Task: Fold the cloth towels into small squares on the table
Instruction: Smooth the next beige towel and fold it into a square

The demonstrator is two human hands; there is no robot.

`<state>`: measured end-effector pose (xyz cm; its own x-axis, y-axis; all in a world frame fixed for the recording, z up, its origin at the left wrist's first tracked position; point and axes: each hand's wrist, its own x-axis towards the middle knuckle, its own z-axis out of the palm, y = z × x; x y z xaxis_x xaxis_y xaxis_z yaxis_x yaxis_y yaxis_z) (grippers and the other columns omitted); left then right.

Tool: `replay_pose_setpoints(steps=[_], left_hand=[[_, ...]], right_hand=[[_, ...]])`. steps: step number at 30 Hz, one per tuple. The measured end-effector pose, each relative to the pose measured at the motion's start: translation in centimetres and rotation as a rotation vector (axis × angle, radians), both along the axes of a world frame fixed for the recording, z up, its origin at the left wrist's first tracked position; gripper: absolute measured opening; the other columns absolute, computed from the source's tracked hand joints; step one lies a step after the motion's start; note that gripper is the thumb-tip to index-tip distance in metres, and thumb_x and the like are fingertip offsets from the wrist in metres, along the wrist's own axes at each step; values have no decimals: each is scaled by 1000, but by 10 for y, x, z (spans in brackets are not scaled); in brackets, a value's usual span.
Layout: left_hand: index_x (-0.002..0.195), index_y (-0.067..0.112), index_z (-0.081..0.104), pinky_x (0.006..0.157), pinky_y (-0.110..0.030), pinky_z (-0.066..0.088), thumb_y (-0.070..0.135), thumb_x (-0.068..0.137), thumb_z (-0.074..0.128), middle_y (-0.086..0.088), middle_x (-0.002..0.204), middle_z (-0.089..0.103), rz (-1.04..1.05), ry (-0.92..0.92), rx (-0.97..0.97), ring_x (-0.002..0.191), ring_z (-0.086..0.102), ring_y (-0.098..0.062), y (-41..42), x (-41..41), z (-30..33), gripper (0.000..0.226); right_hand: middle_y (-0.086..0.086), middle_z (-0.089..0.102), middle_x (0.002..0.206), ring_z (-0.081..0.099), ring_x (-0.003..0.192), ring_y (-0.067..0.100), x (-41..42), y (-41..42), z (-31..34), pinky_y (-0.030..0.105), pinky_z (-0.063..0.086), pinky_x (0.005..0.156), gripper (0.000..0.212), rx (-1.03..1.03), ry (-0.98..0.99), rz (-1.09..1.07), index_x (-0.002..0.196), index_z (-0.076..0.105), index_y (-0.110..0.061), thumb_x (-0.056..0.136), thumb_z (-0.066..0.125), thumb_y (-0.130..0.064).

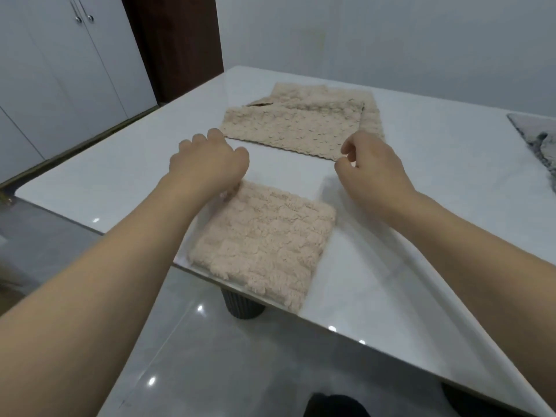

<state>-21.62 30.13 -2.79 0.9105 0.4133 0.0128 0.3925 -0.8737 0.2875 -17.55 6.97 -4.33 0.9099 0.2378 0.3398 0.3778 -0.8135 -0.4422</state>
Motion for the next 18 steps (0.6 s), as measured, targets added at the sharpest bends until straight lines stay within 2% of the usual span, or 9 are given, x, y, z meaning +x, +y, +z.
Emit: replay_pose_setpoints(steps=[3, 5, 8, 10, 13, 16, 18], left_hand=[[144, 11, 32, 99, -46, 33, 45, 94, 30, -17, 143, 36, 57, 94, -57, 131, 32, -38, 14, 43, -9, 60], [147, 12, 31, 107, -48, 31, 50, 91, 24, -17, 146, 32, 51, 160, 15, 132, 29, -40, 24, 67, -14, 68], [149, 11, 27, 107, -49, 28, 50, 93, 26, -18, 149, 28, 101, 180, 6, 135, 26, -40, 38, 100, -16, 68], [146, 13, 33, 106, -48, 27, 49, 86, 22, -16, 147, 31, 114, 181, -32, 132, 26, -38, 41, 118, -13, 71], [142, 11, 37, 101, -46, 28, 47, 89, 29, -13, 143, 35, 188, 46, -98, 131, 28, -35, 38, 144, -23, 65], [128, 7, 43, 97, -47, 33, 44, 94, 36, -15, 132, 42, 94, -145, 122, 123, 35, -36, 37, 150, -45, 51], [116, 7, 47, 92, -46, 35, 39, 92, 40, -15, 123, 47, 31, -239, 156, 114, 40, -36, 41, 152, -52, 41]], right_hand=[[3, 55, 116, 51, 105, 22, 37, 14, 9, 40, 43, 92, 28, -18, 60, 70, 116, 52, -14, 91, 46, -23], [3, 53, 121, 50, 108, 22, 63, 26, 11, 38, 43, 93, 30, -46, 89, 124, 120, 52, -15, 92, 46, -23], [4, 51, 128, 48, 116, 23, 102, 46, 11, 35, 39, 94, 33, -119, 82, 200, 124, 51, -15, 93, 44, -21], [4, 50, 132, 46, 120, 24, 128, 59, 12, 37, 39, 99, 35, -168, 68, 228, 127, 50, -16, 94, 43, -23], [5, 45, 139, 41, 128, 26, 169, 81, 13, 41, 35, 105, 38, -229, 45, 245, 134, 45, -18, 96, 40, -25], [4, 41, 146, 38, 133, 25, 206, 104, 15, 39, 31, 109, 40, -291, 24, 276, 139, 42, -19, 100, 38, -25], [2, 40, 148, 38, 134, 25, 228, 118, 14, 41, 29, 111, 40, -333, 8, 299, 141, 42, -23, 101, 38, -25]])
